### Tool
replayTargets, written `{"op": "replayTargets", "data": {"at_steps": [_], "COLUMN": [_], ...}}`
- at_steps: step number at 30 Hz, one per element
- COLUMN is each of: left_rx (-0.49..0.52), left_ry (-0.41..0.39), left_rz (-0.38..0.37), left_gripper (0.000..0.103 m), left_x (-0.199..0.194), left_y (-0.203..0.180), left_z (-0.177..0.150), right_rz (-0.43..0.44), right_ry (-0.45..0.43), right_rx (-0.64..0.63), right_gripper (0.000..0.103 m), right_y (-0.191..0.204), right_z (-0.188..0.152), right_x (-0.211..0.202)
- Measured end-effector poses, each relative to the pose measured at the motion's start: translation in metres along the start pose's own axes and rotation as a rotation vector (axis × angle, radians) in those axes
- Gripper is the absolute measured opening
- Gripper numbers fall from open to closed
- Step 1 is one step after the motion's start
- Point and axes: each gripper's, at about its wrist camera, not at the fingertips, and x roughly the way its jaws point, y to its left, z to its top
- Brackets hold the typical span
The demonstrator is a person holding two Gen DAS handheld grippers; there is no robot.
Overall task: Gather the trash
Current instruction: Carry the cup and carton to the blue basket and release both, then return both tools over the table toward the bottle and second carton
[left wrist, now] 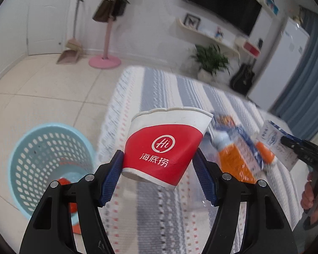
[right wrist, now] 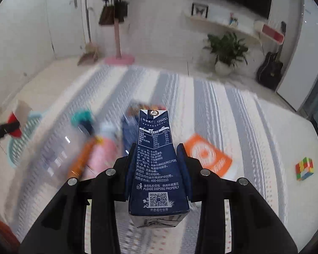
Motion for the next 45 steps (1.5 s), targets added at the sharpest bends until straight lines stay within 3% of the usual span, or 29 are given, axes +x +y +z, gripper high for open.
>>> {"op": "replayTargets", "data": {"at_steps": [4, 8, 12, 16, 24, 28, 31, 41, 43, 45], "left_rx": [-0.08, -0.137, -0.25, -0.312, -0.4, -0.461, -0.483, -0.497, -0.506, -0.504], "left_ry": [-0.071, -0.146, -0.178, -0.182, -0.132, 0.048, 0.106, 0.163, 0.167, 0.159], "left_rz": [0.01, 0.118, 0.162, 0.238, 0.237, 0.245, 0.238, 0.265, 0.277, 0.292], "left_gripper": [0.064, 0.064, 0.064, 0.064, 0.064, 0.065, 0.065, 0.066, 0.073, 0.074], "left_x": [-0.027, -0.065, -0.093, -0.11, -0.105, -0.073, -0.06, -0.045, -0.044, -0.047], "left_y": [0.032, 0.08, 0.128, 0.162, 0.196, 0.209, 0.213, 0.224, 0.222, 0.222], "left_z": [0.005, 0.006, 0.0, -0.006, -0.013, -0.02, -0.025, -0.028, -0.028, -0.027], "right_rz": [0.041, 0.096, 0.164, 0.231, 0.316, 0.35, 0.379, 0.455, 0.486, 0.481], "right_ry": [-0.076, -0.134, -0.173, -0.166, -0.082, -0.045, -0.037, 0.168, 0.202, 0.192], "right_rx": [-0.036, -0.098, -0.167, -0.235, -0.343, -0.371, -0.373, -0.21, -0.194, -0.194], "right_gripper": [0.034, 0.034, 0.034, 0.034, 0.034, 0.034, 0.034, 0.035, 0.042, 0.046], "right_y": [0.038, 0.093, 0.165, 0.232, 0.337, 0.365, 0.376, 0.382, 0.382, 0.379], "right_z": [0.03, 0.055, 0.076, 0.085, 0.074, 0.059, 0.047, 0.039, 0.036, 0.032], "right_x": [-0.027, -0.047, -0.058, -0.056, -0.027, -0.004, 0.013, 0.09, 0.096, 0.094]}}
